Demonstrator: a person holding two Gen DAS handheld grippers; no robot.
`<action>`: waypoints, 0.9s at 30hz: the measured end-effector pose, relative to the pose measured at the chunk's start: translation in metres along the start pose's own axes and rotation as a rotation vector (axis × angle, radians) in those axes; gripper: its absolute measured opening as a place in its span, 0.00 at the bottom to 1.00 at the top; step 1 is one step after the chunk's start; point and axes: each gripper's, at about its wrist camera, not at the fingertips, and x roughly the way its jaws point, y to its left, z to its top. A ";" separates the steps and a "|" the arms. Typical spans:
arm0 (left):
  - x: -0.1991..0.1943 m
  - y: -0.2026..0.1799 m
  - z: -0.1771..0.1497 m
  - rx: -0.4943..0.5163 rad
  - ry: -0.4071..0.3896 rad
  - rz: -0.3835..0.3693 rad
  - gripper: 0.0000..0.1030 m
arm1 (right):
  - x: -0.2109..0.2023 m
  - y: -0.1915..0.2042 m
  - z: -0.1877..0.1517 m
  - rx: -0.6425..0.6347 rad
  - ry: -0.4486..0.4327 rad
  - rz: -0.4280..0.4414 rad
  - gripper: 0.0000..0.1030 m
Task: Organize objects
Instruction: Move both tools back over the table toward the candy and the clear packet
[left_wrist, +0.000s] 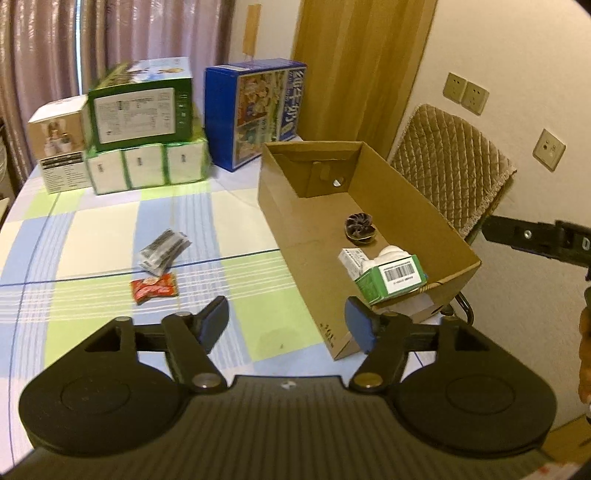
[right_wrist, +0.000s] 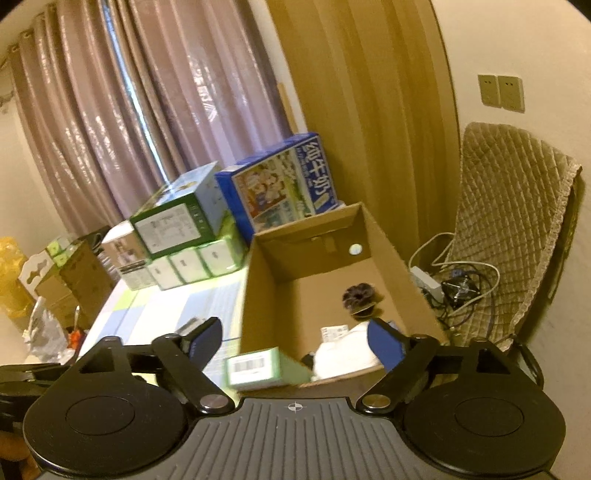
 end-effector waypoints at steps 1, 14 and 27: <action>-0.005 0.003 -0.002 -0.004 -0.004 0.005 0.69 | -0.002 0.006 -0.003 -0.006 0.002 0.005 0.88; -0.065 0.044 -0.029 -0.062 -0.056 0.071 0.90 | -0.011 0.065 -0.044 -0.065 0.057 0.066 0.98; -0.083 0.071 -0.046 -0.103 -0.057 0.106 0.91 | -0.006 0.086 -0.057 -0.099 0.084 0.081 0.98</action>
